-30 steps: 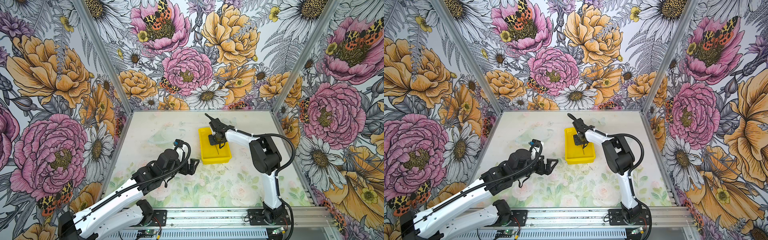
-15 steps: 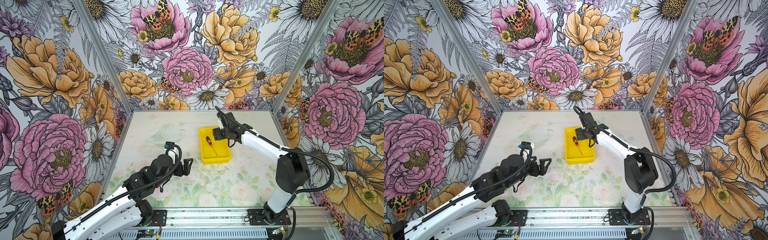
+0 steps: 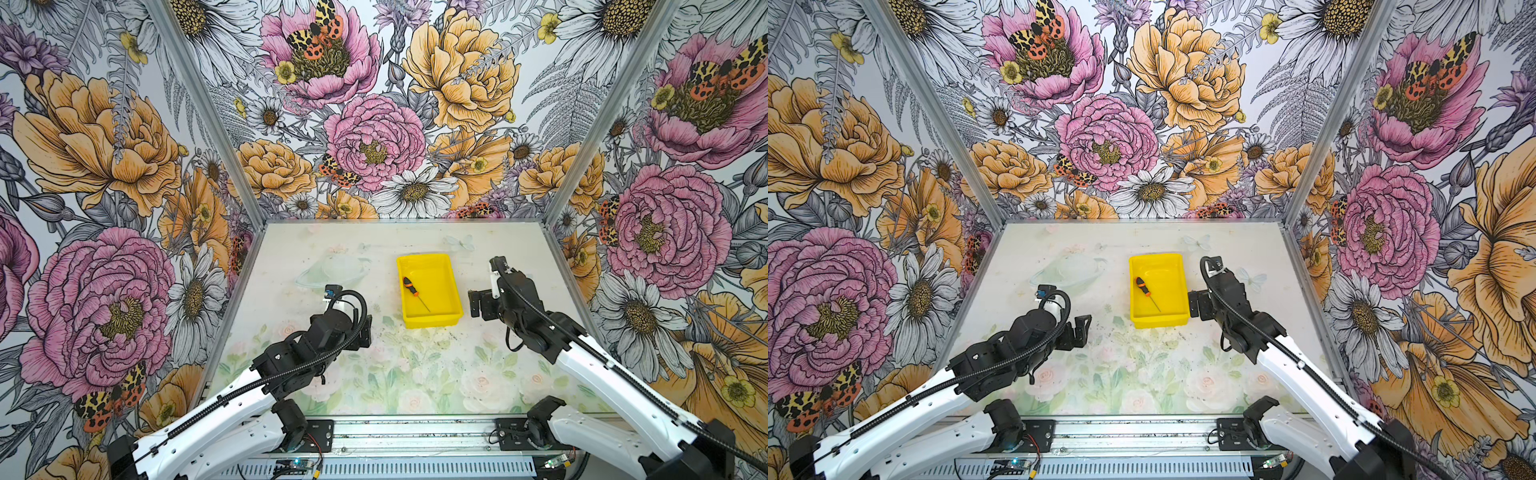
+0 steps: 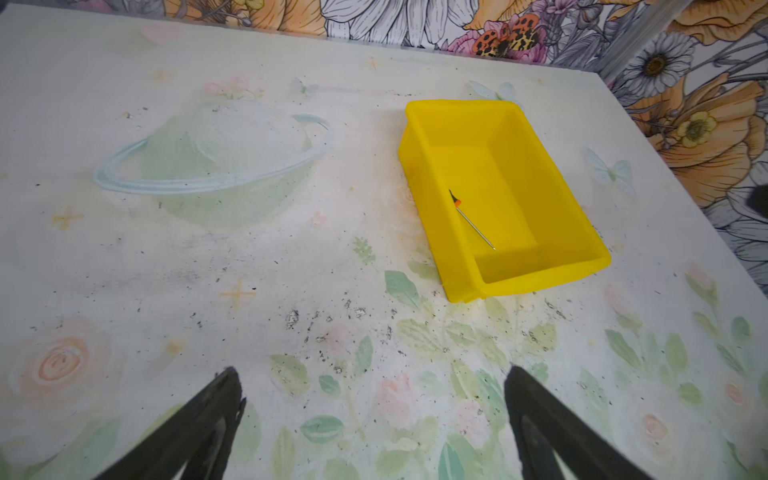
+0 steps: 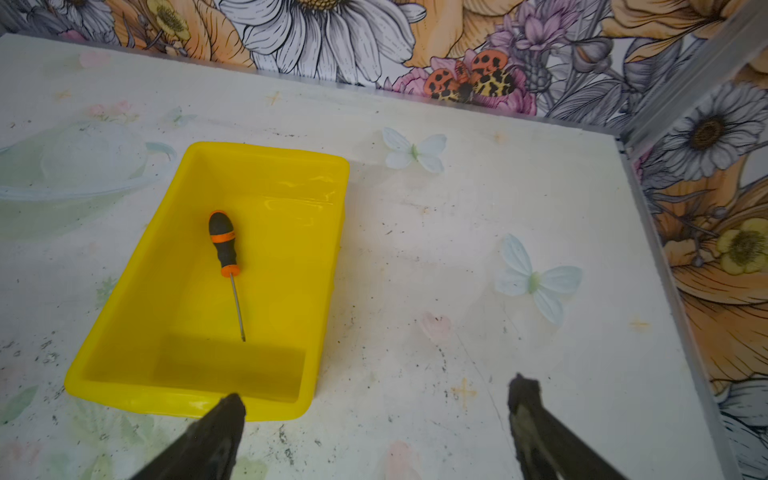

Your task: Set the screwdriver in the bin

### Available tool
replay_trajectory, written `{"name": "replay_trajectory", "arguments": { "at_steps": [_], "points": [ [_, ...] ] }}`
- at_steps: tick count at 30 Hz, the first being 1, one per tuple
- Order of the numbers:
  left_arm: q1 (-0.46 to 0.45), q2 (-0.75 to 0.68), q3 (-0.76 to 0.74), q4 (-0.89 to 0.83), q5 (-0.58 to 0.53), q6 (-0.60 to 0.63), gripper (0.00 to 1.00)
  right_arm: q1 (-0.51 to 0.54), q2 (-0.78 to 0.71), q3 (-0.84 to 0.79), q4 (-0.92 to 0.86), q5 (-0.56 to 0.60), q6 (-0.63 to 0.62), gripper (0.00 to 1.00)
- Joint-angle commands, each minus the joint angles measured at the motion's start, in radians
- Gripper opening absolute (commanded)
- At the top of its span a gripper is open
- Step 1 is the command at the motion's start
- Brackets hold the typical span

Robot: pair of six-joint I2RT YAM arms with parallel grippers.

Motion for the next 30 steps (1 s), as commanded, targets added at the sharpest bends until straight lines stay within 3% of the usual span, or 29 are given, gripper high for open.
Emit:
{"name": "replay_trajectory", "arguments": {
  "at_steps": [1,7,11,14,20,26,30],
  "points": [
    [0.116,0.039,0.016,0.046,-0.064,0.083,0.99,-0.009,-0.11,-0.059,0.043,0.158,0.025,0.99],
    [0.472,0.128,-0.041,0.273,0.143,0.147,0.99,-0.051,-0.232,-0.238,0.119,0.495,0.068,0.99],
    [0.573,0.126,-0.14,0.549,0.226,0.294,0.99,-0.148,-0.276,-0.394,0.327,0.303,-0.086,1.0],
    [0.616,0.161,-0.226,0.734,0.233,0.371,0.99,-0.232,-0.27,-0.484,0.468,0.208,-0.113,0.99],
    [0.724,0.314,-0.197,0.801,0.394,0.437,0.99,-0.34,-0.118,-0.558,0.753,0.078,-0.102,0.99],
    [0.73,0.485,-0.193,0.962,0.306,0.468,0.99,-0.399,0.19,-0.462,0.924,-0.048,-0.201,0.99],
    [0.731,0.558,-0.237,1.099,0.272,0.454,0.99,-0.451,0.322,-0.392,0.968,-0.116,-0.188,1.0]
  ]
}}
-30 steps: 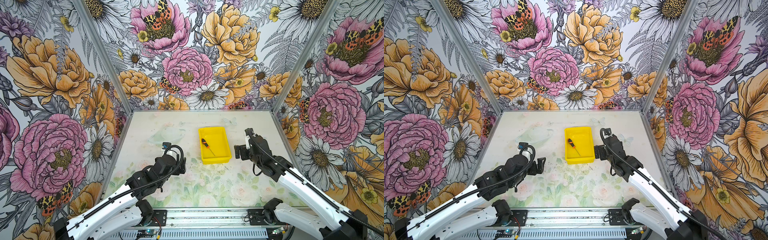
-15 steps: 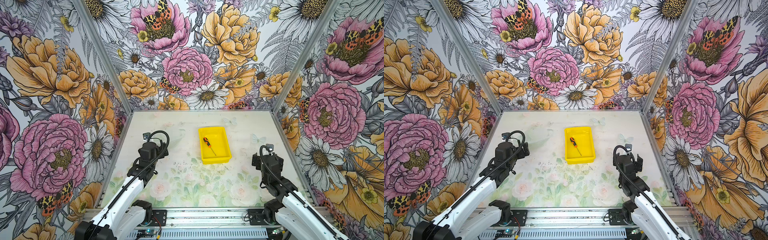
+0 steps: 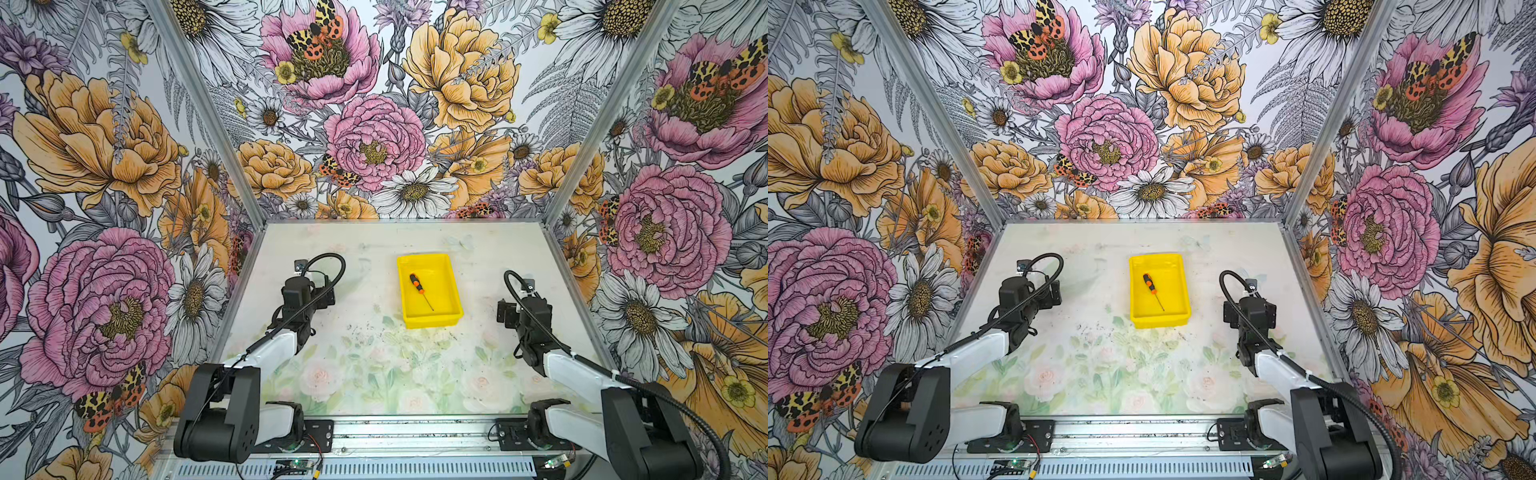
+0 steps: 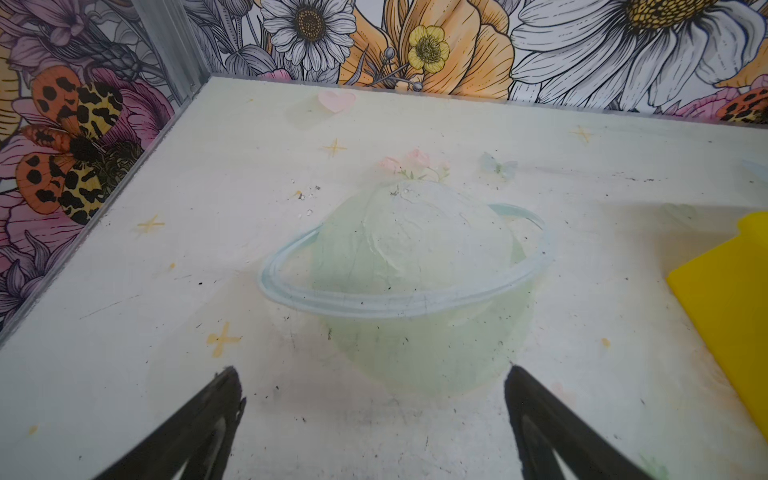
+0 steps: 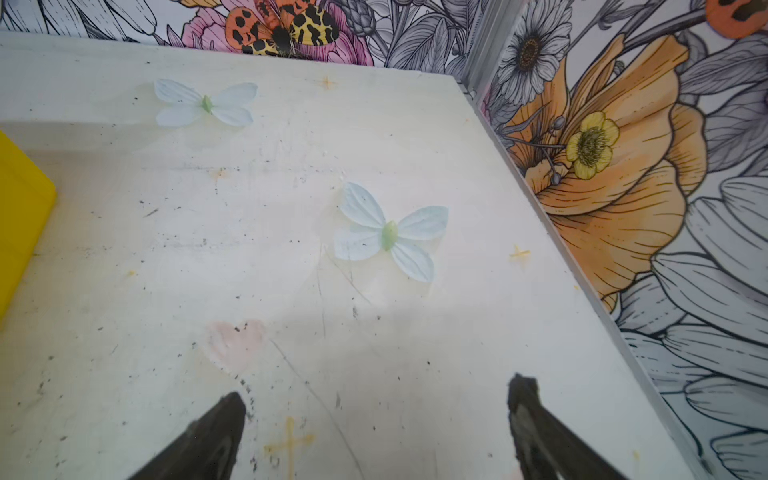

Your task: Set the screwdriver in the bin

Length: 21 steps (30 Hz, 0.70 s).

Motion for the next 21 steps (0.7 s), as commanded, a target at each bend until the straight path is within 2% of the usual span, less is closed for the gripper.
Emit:
{"name": "replay_trajectory", "arguments": {
  "at_steps": [1,2,6,11,21],
  "points": [
    [0.008,0.046,-0.026,0.184,-0.037,0.021,0.99,-0.024,0.054,0.067,0.136,-0.087,-0.019,1.0],
    [0.007,0.058,-0.003,0.146,-0.046,0.016,0.99,-0.025,0.067,0.067,0.168,-0.098,-0.02,0.99],
    [0.007,0.111,0.012,0.228,-0.034,0.022,0.99,-0.047,0.161,0.096,0.271,-0.157,-0.028,0.99],
    [0.02,0.16,0.075,0.162,0.034,0.036,0.99,-0.063,0.286,0.154,0.326,-0.262,-0.059,1.0],
    [0.051,0.129,0.033,0.209,0.133,0.049,0.99,-0.102,0.322,0.101,0.446,-0.237,-0.003,1.0]
  ]
}}
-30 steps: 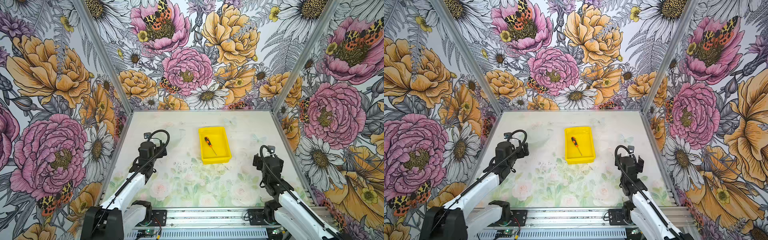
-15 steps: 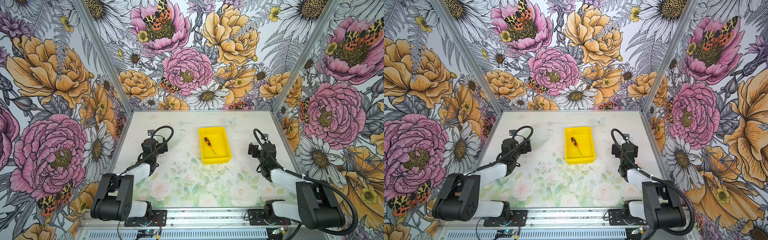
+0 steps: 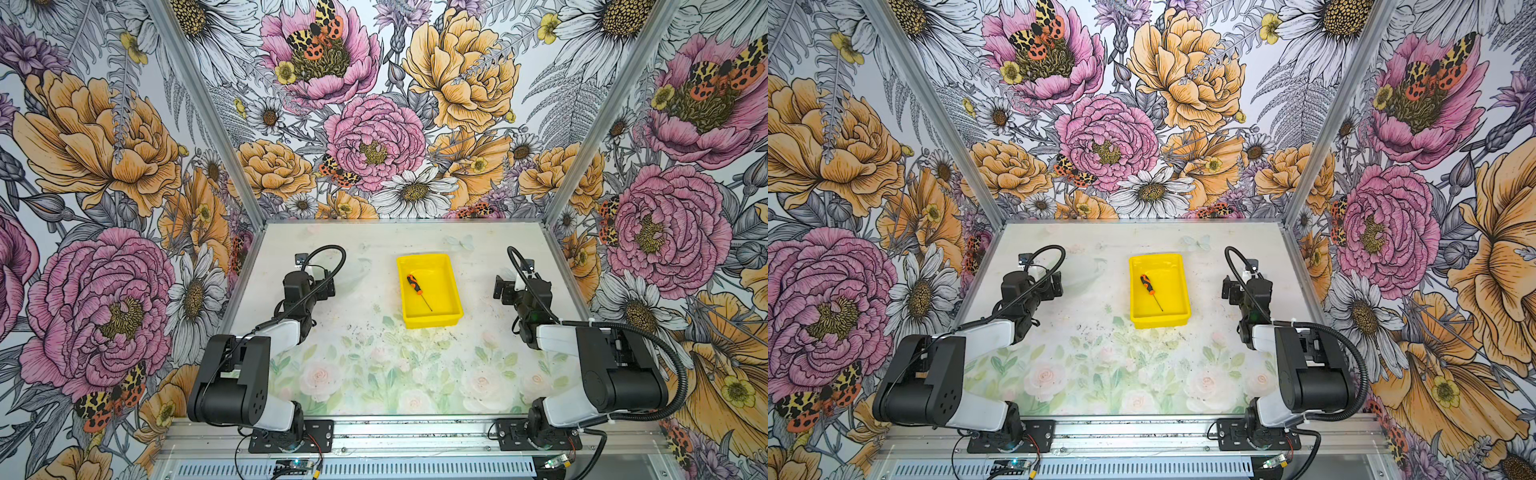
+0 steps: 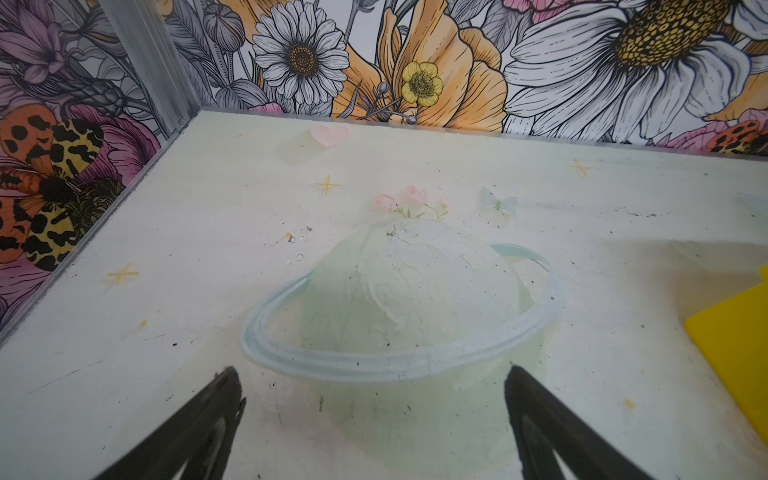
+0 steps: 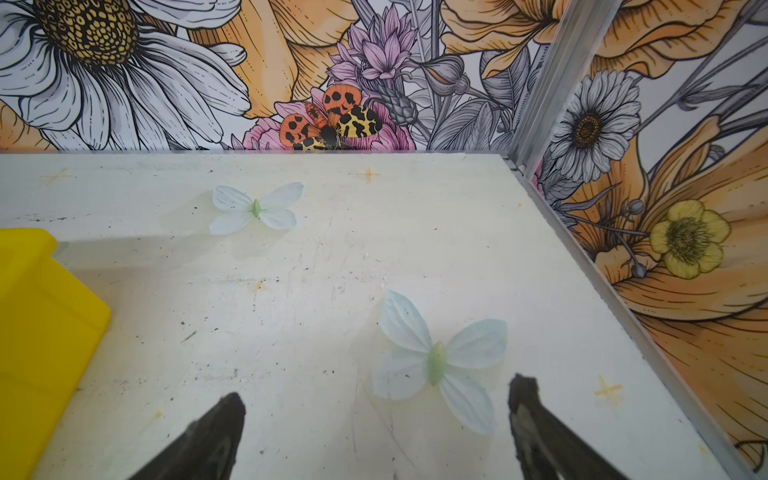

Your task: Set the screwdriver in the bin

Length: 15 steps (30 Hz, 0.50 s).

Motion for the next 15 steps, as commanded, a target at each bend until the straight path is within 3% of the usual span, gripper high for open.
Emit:
{"name": "replay_trajectory", "arguments": {
  "at_steps": [1,7,12,15],
  "points": [
    [0.013,-0.019,-0.013,0.035,0.069,0.027,0.99,-0.005,0.017,-0.018,0.089,-0.01,0.013,1.0],
    [0.03,-0.022,-0.027,0.07,0.04,0.066,0.99,0.005,0.025,-0.034,0.126,0.018,0.011,0.99],
    [0.08,-0.007,-0.04,0.136,0.098,0.073,0.99,0.004,0.022,-0.038,0.13,0.017,0.014,1.0],
    [0.097,0.056,-0.122,0.363,0.105,0.061,0.99,0.005,0.025,-0.045,0.146,0.017,0.014,0.99]
  ]
}}
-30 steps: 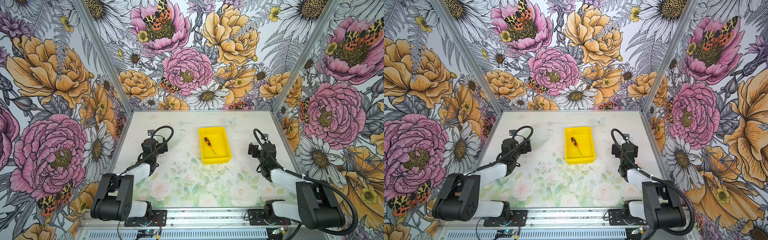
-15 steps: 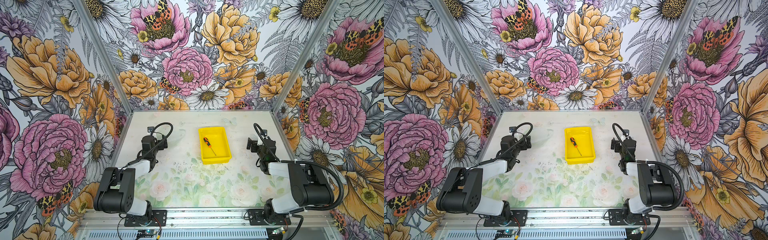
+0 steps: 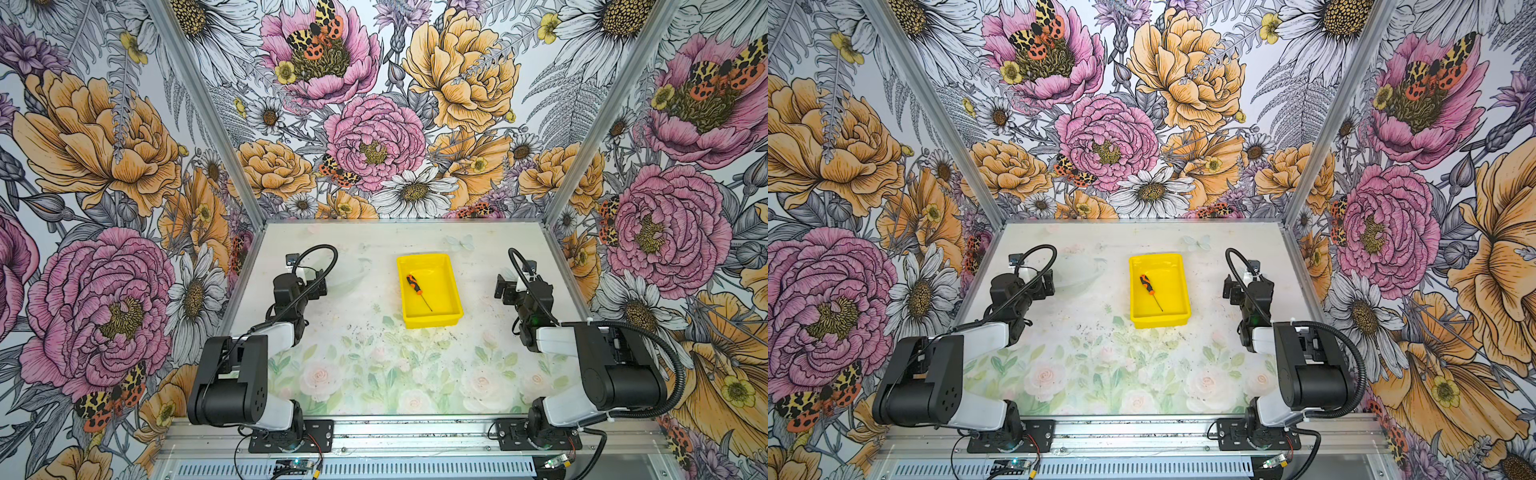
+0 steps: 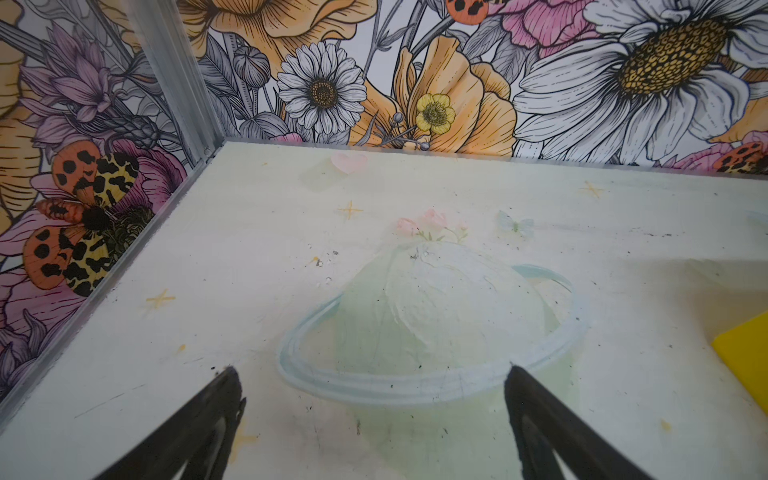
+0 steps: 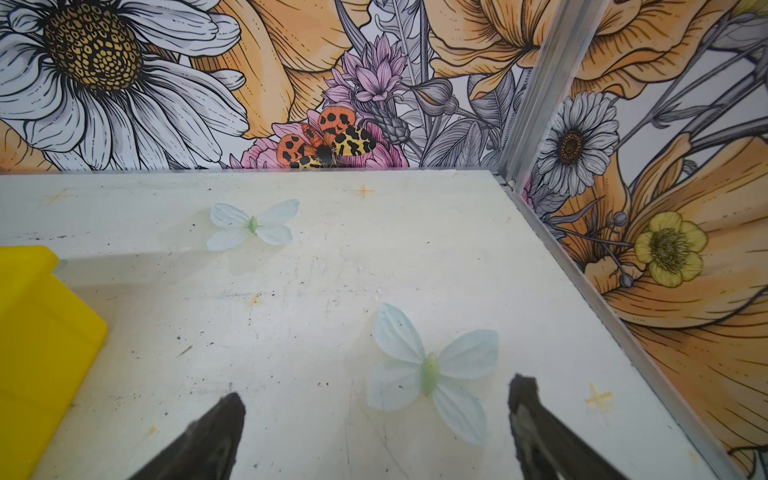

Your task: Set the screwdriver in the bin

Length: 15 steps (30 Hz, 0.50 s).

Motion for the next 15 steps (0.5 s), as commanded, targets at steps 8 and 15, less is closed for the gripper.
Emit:
{"name": "replay_trajectory", "arguments": {
  "at_steps": [8,15],
  "points": [
    [-0.014,0.088,-0.106,0.314,-0.096,-0.004,0.99,0.006,0.012,-0.013,0.051,0.009,0.014,0.99],
    [-0.059,0.088,-0.119,0.34,-0.179,0.02,0.99,0.005,0.012,-0.013,0.05,0.009,0.014,0.99]
  ]
}}
